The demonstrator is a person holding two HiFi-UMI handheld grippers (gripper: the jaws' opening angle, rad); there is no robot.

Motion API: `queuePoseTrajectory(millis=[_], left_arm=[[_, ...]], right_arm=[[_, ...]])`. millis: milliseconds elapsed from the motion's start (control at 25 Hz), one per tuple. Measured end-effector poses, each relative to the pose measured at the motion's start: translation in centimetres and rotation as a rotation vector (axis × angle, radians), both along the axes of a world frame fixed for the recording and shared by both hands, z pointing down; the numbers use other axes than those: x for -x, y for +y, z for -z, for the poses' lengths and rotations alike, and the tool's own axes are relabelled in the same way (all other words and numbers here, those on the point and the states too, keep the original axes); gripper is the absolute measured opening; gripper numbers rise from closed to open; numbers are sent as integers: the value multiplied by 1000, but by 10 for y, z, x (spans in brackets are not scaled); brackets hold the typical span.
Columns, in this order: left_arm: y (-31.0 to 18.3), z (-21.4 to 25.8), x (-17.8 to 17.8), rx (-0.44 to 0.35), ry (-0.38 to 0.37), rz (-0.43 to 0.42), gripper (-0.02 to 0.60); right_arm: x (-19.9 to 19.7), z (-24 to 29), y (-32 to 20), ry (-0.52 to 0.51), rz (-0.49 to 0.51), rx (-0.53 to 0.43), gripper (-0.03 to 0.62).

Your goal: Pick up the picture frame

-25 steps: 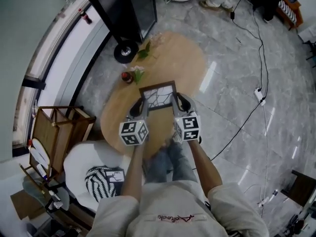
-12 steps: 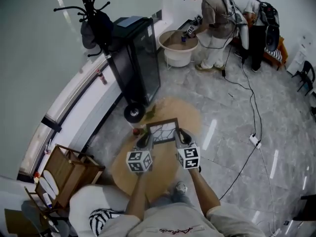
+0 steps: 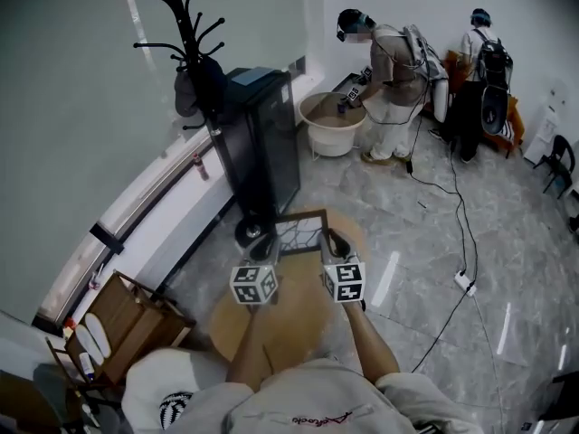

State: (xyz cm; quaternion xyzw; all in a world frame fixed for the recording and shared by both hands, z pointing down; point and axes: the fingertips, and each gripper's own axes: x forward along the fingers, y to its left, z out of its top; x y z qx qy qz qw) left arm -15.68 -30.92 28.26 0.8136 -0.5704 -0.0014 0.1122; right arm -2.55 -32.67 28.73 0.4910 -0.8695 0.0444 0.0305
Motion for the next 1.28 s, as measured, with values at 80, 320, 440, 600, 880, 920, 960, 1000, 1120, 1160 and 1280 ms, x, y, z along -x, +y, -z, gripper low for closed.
queuePoseTrajectory(millis=[80, 320, 440, 600, 880, 920, 960, 1000, 1120, 1160, 1280], left_arm=[[1, 12, 0, -19, 1, -5, 75], [2, 37, -6, -59, -2, -20, 74], [-3, 43, -7, -69, 1, -29, 74], [-7, 45, -10, -77, -1, -37, 74], [-16, 49, -12, -89, -5, -47, 74], [-17, 49, -11, -88, -6, -47, 74], [-18, 49, -11, -88, -6, -47, 74], [-20, 48, -10, -87, -6, -48, 74], [-21, 46, -7, -85, -8, -50, 74], [-22, 46, -6, -84, -9, -51, 74], [-25, 47, -6, -84, -9, -54, 74]], right_arm=[[0, 13, 2, 2, -4, -20, 74], [-6, 36, 6, -5, -21, -53, 75], [-7, 41, 3, -4, -31, -63, 75], [-10, 44, 1, -2, -40, -71, 75], [-13, 47, -7, -8, -55, -76, 75], [-12, 47, -8, -10, -54, -76, 75], [-11, 47, -9, -11, -54, -76, 75], [-11, 46, -10, -12, -54, -76, 75], [-7, 45, -11, -11, -52, -78, 75], [-7, 44, -12, -11, -53, -78, 75], [-7, 44, -15, -8, -56, -75, 75]])
